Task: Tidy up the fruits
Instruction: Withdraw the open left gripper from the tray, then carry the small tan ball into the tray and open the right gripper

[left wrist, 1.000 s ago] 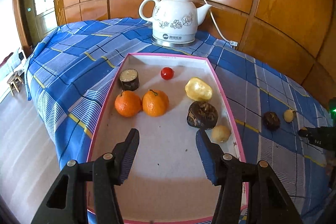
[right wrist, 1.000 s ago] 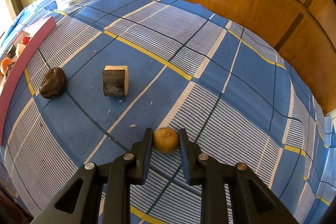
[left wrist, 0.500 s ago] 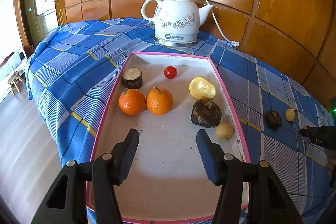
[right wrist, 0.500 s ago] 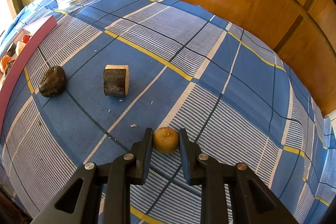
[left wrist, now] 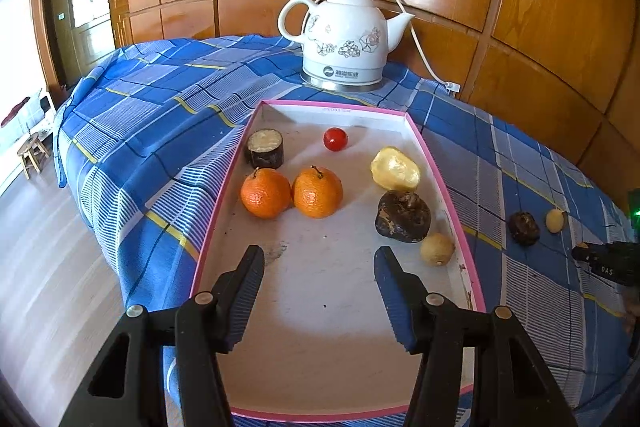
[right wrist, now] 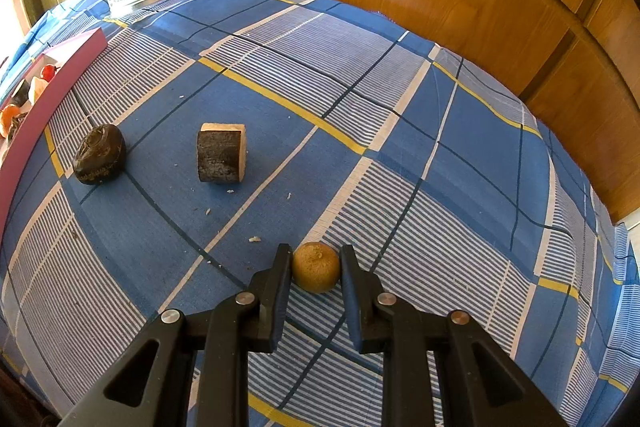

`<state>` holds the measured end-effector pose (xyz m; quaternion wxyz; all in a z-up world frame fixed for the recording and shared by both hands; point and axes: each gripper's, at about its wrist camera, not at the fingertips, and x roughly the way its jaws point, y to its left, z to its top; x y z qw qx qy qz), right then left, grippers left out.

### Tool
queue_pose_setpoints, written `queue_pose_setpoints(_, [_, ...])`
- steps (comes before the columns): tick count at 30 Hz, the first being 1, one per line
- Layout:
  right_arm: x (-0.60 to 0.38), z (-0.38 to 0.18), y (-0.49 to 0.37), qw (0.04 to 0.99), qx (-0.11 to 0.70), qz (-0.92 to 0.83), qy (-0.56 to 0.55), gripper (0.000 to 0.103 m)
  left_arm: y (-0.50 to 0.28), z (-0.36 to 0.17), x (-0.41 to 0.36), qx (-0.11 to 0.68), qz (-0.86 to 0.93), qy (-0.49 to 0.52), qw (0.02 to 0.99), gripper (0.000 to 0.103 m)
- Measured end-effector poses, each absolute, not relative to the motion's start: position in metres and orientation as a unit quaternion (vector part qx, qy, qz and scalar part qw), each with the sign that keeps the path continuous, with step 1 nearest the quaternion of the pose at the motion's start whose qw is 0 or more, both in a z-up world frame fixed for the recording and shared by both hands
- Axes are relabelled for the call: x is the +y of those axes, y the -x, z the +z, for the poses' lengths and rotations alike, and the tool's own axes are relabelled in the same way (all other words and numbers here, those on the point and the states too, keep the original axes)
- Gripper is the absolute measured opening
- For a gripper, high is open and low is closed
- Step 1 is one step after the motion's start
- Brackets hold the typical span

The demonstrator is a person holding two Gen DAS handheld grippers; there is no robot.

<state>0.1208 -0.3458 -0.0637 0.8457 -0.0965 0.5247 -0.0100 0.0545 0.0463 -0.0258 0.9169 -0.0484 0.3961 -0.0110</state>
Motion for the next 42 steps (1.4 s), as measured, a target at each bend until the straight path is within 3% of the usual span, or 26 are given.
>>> queue_pose_setpoints(25, [-0.342,-0.049,-0.119,0.837,0.540,-0.019,0.086,0.023,-0.046,-0.013,0.061,0.375,-0.004,0.057,0.925,0.058])
queue_pose_setpoints(42, [-0.195,-0.005,-0.098,0.855,0.483,0.178,0.059,0.023,-0.041,-0.012,0.076,0.365,0.007,0.066,0.928,0.058])
